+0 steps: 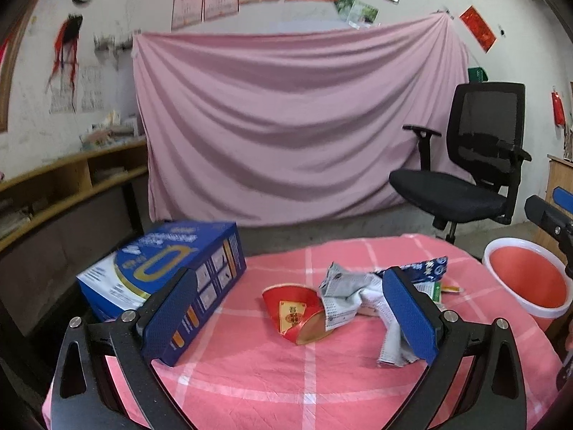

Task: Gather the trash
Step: 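Move both tools toward the pile of trash on the table, then grasp the dark blue wrapper with the right tool while the left tool grasps the red paper cup, then carry both items over the orange bucket and open both tools to drop them, then return both tools to the table over the remaining trash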

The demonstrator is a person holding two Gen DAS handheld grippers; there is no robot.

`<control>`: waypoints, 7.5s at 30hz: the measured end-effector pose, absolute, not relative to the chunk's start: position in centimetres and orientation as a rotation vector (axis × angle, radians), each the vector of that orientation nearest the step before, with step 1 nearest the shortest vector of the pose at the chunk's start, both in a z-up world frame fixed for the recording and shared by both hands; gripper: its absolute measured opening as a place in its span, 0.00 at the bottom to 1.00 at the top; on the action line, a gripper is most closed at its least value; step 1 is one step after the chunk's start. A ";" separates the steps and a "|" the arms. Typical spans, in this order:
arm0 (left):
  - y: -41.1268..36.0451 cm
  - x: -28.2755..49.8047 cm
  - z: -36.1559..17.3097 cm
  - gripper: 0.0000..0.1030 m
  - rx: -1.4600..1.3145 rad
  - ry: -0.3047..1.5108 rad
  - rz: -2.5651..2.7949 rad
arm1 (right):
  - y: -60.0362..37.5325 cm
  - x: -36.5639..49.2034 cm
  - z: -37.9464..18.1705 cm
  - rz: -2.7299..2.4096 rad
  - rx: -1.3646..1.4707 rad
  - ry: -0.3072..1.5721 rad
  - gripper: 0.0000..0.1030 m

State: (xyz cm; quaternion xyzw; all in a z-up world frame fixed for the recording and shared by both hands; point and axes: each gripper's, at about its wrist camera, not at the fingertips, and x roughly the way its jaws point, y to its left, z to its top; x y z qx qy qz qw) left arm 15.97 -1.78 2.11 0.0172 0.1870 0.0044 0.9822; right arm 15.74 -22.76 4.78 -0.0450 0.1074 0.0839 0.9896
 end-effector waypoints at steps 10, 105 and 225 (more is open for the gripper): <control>-0.3 20.5 -1.2 0.65 0.037 0.612 -0.018 | -19.3 22.6 2.4 0.322 -0.128 0.424 0.85; 6.0 24.7 -0.8 0.44 -0.283 0.842 -0.222 | -21.4 22.2 -2.9 0.429 0.023 0.786 0.11; -9.4 14.5 7.7 0.99 -0.064 0.220 -0.144 | -34.1 11.5 5.4 0.041 0.153 0.030 1.00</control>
